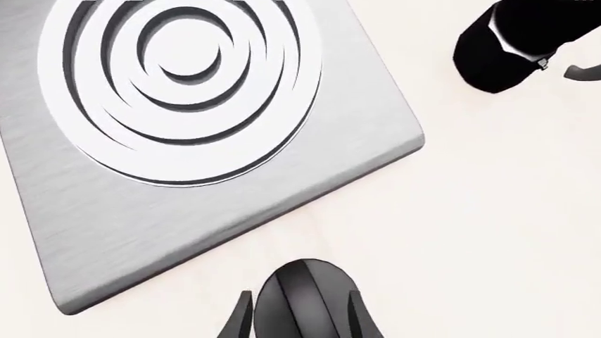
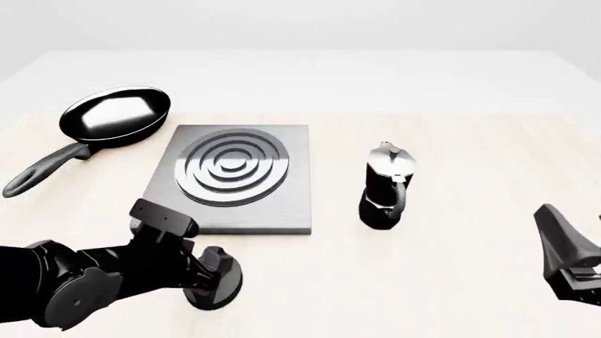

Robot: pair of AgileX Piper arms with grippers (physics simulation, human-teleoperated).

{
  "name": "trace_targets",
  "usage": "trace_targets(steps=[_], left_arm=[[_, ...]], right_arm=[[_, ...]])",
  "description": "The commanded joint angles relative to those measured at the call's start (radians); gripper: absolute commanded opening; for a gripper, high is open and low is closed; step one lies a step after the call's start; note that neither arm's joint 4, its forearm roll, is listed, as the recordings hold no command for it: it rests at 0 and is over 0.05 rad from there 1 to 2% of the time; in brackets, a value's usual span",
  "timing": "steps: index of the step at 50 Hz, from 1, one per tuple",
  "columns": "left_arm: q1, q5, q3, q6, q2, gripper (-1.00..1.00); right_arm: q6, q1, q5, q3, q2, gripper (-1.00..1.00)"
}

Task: Turn on the stove.

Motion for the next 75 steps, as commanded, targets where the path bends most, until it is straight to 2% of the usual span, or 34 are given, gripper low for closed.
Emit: trace_targets(steps=[1, 13, 39, 75], left_arm=[[0.003, -0.034, 0.008, -0.008, 0.041, 1.00], [0.002, -0.039, 0.014, -0.014, 0.047, 1.00], [0.101, -0.013, 0.013, 0.018, -0.008, 1.00], [0.143, 0.004, 0.014, 0.025, -0.046, 1.00]], right_arm=[[0.003, 0.000, -0.010, 0.000, 0.013, 1.00], [0.005, 0.003, -0.007, 0.000, 0.014, 1.00], [0.010, 0.013, -0.047, 0.000, 0.062, 1.00], [0.012, 0.016, -0.052, 0.000, 0.067, 1.00]])
